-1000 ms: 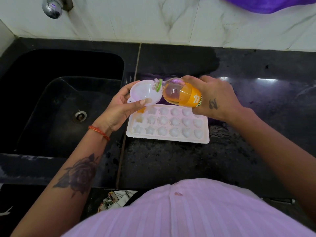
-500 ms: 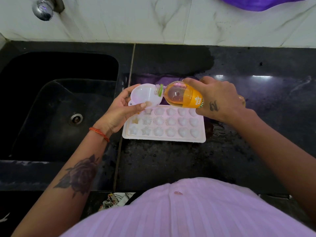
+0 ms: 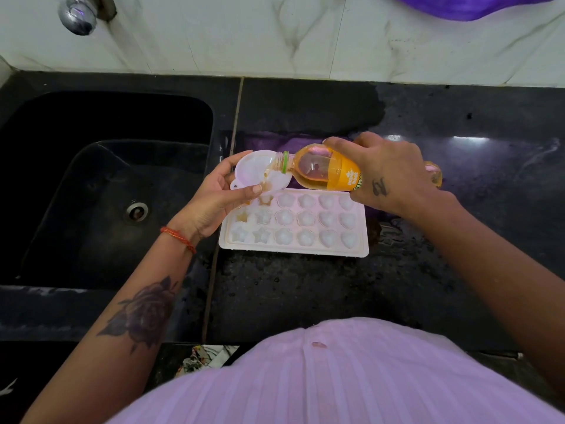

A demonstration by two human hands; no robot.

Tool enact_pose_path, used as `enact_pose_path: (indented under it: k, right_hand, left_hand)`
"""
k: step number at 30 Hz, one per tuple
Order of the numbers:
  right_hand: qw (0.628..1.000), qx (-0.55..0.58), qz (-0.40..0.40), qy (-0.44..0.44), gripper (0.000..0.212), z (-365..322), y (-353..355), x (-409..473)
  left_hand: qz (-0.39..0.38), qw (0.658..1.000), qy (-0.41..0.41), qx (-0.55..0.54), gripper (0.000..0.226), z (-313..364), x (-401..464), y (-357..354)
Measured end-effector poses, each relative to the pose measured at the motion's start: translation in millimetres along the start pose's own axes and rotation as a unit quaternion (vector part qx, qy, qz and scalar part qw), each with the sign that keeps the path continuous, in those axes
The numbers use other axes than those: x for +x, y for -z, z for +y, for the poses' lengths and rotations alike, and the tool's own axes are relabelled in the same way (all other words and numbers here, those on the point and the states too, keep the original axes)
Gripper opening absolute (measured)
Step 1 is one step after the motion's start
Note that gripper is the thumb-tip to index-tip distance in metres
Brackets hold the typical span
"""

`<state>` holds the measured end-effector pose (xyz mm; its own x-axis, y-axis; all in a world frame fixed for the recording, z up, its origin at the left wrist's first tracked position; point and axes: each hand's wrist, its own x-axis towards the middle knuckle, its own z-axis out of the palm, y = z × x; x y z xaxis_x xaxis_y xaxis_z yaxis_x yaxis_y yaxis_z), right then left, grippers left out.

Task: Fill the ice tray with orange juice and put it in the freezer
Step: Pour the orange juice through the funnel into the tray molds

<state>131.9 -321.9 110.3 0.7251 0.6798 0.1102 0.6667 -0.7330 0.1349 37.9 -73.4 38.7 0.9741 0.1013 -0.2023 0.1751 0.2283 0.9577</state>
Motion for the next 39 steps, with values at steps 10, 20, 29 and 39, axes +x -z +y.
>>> enact_pose_path:
  k: [10,20,29,39]
  right_hand:
    - [0.999,0.036,-0.011,0.000,0.082,1.1,0.8,0.2]
    - [0.995,0.100,-0.013,-0.014,0.083,4.3,4.0,-8.9]
    - [0.994,0.098,-0.017,-0.037,0.081,14.0,1.5,-23.9]
    - [0.997,0.069,-0.013,-0.040,0.077,22.7,4.4,-33.2]
  left_hand:
    - [0.003,1.000,0.006,-0.005,0.062,1.3,0.8,-0.1]
    - [-0.008,1.000,-0.004,-0.015,0.062,6.1,-0.5,-4.5]
    - [-0.032,0.999,-0.007,-0.001,0.068,4.6,1.7,-17.5]
    - [-0.040,0.999,-0.001,0.020,0.065,-3.2,7.7,-24.1]
